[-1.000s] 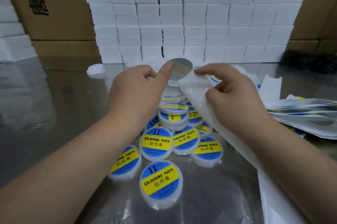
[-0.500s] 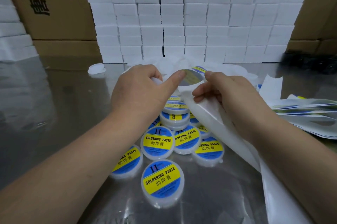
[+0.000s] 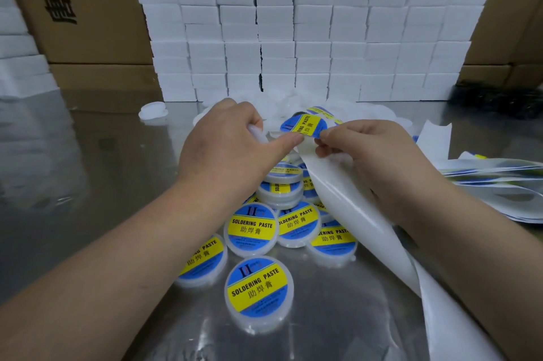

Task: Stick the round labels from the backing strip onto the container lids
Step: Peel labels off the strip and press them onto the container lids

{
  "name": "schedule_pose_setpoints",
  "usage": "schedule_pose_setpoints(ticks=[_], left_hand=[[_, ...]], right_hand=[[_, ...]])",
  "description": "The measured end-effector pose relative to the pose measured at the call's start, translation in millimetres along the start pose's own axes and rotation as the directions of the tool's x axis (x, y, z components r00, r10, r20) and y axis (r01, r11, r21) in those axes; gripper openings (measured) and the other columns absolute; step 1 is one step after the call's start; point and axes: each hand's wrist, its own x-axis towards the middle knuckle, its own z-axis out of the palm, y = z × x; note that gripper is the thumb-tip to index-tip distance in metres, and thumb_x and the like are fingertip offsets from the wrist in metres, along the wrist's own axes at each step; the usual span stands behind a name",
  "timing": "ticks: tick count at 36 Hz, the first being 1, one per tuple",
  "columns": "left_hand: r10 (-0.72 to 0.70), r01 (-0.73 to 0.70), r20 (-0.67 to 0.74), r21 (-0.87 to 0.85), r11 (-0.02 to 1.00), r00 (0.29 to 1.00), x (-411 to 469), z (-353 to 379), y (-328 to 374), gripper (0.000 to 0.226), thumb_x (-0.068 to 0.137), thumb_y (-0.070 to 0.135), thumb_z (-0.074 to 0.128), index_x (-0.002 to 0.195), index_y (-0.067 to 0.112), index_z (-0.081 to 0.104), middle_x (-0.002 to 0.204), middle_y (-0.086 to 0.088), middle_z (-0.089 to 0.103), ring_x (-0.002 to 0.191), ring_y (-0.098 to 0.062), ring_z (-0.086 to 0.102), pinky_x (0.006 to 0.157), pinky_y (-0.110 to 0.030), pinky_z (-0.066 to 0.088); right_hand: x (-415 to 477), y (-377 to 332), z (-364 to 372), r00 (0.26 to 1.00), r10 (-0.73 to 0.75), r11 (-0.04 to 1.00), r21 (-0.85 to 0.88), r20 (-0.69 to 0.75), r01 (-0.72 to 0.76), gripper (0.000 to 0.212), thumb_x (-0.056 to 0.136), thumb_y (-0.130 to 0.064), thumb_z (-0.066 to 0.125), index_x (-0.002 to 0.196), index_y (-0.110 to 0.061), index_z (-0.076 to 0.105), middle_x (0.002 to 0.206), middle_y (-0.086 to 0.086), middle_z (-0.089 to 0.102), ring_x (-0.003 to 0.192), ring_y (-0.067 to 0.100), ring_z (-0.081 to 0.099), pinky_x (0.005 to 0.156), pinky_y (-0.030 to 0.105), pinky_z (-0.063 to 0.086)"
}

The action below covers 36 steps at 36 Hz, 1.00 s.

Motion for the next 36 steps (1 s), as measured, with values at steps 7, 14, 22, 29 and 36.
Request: schedule_pose_setpoints(ticks=[7,14,22,29,36], left_hand=[[-0.006,0.003,0.036,0.092,0.996,0.999,1.9,3.8,-2.4,0.044,0.065,0.062,0.061,0.060,0.028,0.033,0.070,0.010,0.036,0.063,-0.002,0.036,0.051,-0.020,0.021],[-0.079,0.076,0.020,0.111,0.991,0.997,6.1,2.0,-6.4,0.046,0.064,0.064,0.060,0.066,0.028,0.031,0.075,0.011,0.035,0.063,-0.005,0.036,0.050,-0.022,0.020],[-0.335,0.348,0.116,-0.470,0.811,0.935,12.0,-1.4,-0.5,0.026,0.092,0.040,0.042,0.092,0.015,0.047,0.083,0.001,0.046,0.086,-0.033,0.058,0.072,-0.039,0.051],[-0.401,0.411,0.185,-0.679,0.608,0.897,14.4,4.5,-3.0,0.024,0.095,0.011,0.032,0.087,0.027,0.047,0.095,-0.001,0.056,0.058,-0.008,0.066,0.064,-0.029,0.057],[-0.320,0.426,0.325,-0.843,0.329,0.890,15.7,2.0,-2.3,0.038,0.096,0.000,0.036,0.108,0.032,0.052,0.132,-0.010,0.047,0.089,-0.024,0.067,0.068,-0.029,0.057]], right_hand=[[-0.8,2.7,2.1,0.997,-0.024,0.998,-0.052,-0.073,0.020,0.020,0.078,-0.031,0.063,0.062,-0.020,0.067,0.055,-0.012,0.058,0.051,0.005,0.045,0.044,0.015,0.035],[-0.6,0.8,-0.6,0.979,-0.058,0.998,-0.017,-0.197,0.056,0.022,0.081,-0.023,0.060,0.062,-0.013,0.064,0.048,-0.011,0.049,0.043,0.002,0.036,0.038,0.012,0.028],[-4.5,-2.6,2.6,0.978,-0.136,0.991,-0.012,-0.161,0.136,0.025,0.083,-0.018,0.057,0.059,-0.017,0.059,0.045,-0.016,0.050,0.039,-0.002,0.037,0.038,0.007,0.027],[-7.8,0.7,7.4,0.981,-0.189,0.977,-0.090,0.030,0.191,0.027,0.083,-0.020,0.060,0.056,-0.022,0.061,0.051,-0.014,0.053,0.043,-0.003,0.042,0.041,0.006,0.030],[-6.0,2.2,9.6,0.975,-0.194,0.971,-0.121,0.111,0.208,0.021,0.079,-0.023,0.064,0.058,-0.024,0.063,0.053,-0.014,0.054,0.051,-0.001,0.045,0.050,0.012,0.035]])
